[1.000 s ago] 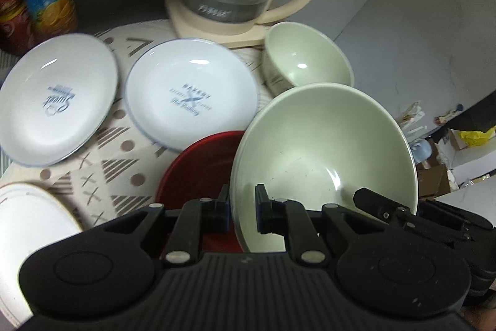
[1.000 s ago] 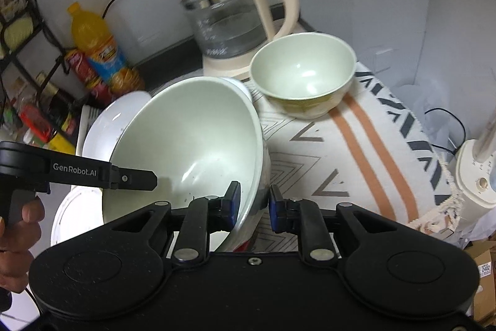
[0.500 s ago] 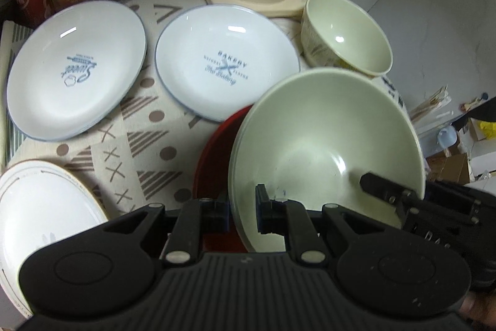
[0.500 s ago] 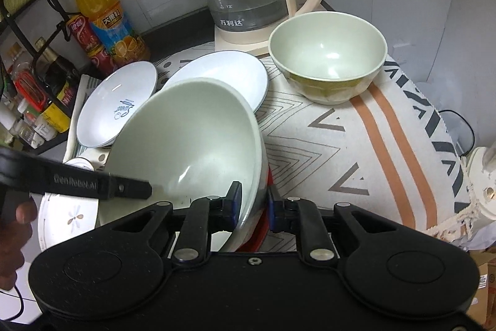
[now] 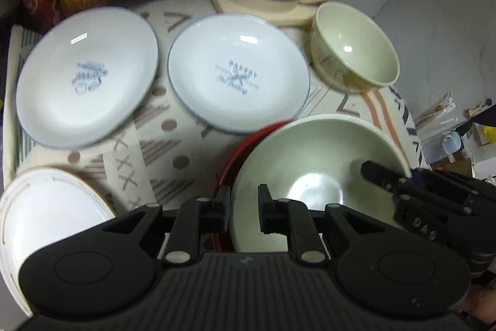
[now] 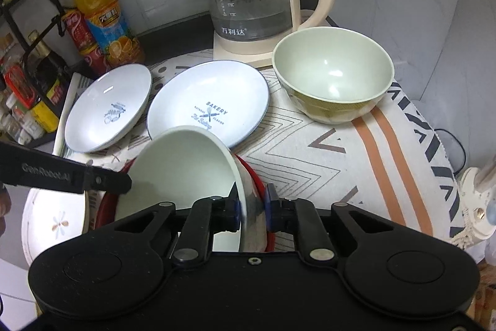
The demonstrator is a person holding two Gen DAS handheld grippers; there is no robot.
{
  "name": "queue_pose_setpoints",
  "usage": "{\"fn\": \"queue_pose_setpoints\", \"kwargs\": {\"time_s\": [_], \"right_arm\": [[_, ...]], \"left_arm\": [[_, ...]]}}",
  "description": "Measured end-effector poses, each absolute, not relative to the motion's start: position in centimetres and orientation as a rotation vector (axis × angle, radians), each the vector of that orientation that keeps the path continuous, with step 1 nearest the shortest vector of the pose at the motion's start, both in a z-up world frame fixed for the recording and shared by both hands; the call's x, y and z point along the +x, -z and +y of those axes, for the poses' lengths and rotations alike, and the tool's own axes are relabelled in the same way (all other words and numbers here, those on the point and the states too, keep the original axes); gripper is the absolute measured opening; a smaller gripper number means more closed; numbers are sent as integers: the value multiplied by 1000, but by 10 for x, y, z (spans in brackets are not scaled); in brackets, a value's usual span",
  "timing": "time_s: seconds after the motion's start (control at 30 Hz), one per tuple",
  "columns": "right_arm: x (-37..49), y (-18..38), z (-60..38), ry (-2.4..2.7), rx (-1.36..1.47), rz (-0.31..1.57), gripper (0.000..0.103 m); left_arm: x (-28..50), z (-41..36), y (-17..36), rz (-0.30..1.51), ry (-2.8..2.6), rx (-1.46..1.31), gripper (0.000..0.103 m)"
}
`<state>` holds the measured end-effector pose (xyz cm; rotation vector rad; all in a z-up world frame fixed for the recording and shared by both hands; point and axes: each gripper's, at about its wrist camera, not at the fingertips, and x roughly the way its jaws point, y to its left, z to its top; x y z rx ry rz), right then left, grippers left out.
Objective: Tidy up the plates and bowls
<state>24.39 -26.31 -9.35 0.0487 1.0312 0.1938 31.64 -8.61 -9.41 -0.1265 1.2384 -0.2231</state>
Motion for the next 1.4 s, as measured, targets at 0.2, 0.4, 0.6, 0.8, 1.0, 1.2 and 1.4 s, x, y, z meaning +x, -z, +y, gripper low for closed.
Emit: {"fn": "queue_pose_setpoints", "kwargs": {"time_s": [0.2, 0.4, 0.6, 0.8, 1.0, 1.2, 1.4], "right_arm": [[242, 83, -276, -189, 121, 1002, 27], [245, 70, -296, -142, 145, 948, 27], [258, 71, -327, -55, 218, 920, 37], [272, 79, -351, 9, 274, 902, 50], [288, 91, -363, 56, 314, 892, 61], [302, 102, -369, 90, 356, 905, 64], [320, 112, -371, 101, 387, 917, 61]], "left_arm": [[331, -85, 76, 1171, 212, -127, 37], [350, -93, 70, 1134, 215, -131, 46], [367, -109, 69, 1094, 234, -152, 55], [386, -126, 78, 1085, 244, -181, 58], [402, -143, 83, 1071, 245, -181, 68], [415, -160, 88, 1052, 249, -153, 79], [428, -174, 100, 1050, 256, -156, 79]]}}
